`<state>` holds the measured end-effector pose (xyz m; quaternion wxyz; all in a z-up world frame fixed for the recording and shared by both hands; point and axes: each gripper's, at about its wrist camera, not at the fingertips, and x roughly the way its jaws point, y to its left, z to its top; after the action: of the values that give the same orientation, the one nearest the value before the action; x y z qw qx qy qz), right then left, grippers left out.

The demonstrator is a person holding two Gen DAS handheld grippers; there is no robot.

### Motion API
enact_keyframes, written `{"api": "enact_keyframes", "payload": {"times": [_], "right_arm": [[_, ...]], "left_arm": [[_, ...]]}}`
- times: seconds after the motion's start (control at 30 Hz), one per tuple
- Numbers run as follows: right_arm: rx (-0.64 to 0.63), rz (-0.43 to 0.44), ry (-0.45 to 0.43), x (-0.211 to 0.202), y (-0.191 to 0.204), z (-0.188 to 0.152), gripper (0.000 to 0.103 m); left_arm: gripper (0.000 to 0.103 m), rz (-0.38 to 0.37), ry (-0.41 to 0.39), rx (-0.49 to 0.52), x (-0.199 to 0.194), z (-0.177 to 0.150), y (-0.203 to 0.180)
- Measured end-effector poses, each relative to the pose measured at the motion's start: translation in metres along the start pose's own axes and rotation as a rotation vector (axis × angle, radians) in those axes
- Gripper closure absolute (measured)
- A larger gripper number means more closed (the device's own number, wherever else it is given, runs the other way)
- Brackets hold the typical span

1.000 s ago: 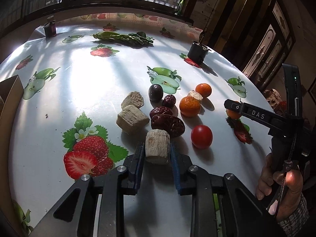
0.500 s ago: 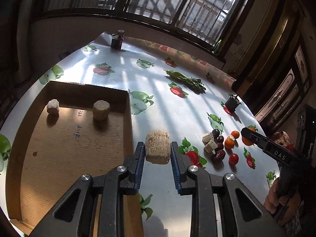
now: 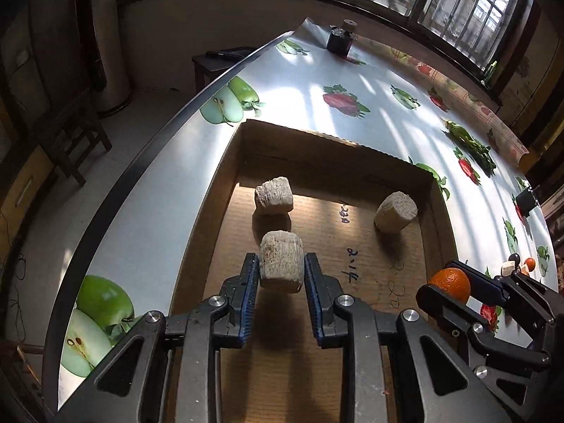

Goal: Organize fruits
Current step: 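Carry the cake and tangerine into the cardboard box with both tools, then open both tools to drop the cake and tangerine in the box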

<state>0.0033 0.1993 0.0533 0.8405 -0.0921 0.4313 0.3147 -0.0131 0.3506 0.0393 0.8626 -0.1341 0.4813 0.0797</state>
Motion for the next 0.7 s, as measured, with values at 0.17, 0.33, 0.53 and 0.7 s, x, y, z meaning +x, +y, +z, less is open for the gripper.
{"api": "enact_keyframes", "payload": {"times": [0.17, 0.33, 0.53, 0.7], "right_arm": [[-0.012, -0.012, 0.062, 0.034, 0.003, 0.006, 0.065], [-0.024, -0.032, 0.074, 0.046, 0.005, 0.008, 0.064], [-0.009, -0.030, -0.002, 0.031, 0.008, 0.010, 0.043], [0.027, -0.021, -0.075, -0.002, 0.003, 0.010, 0.040]], "left_arm": [[0.078, -0.019, 0.039, -0.026, 0.012, -0.002, 0.010], [0.058, -0.059, 0.024, -0.050, 0.009, -0.002, 0.015], [0.046, -0.089, -0.008, -0.108, 0.000, -0.004, 0.022], [0.045, -0.071, -0.008, -0.088, -0.001, -0.007, 0.018]]}}
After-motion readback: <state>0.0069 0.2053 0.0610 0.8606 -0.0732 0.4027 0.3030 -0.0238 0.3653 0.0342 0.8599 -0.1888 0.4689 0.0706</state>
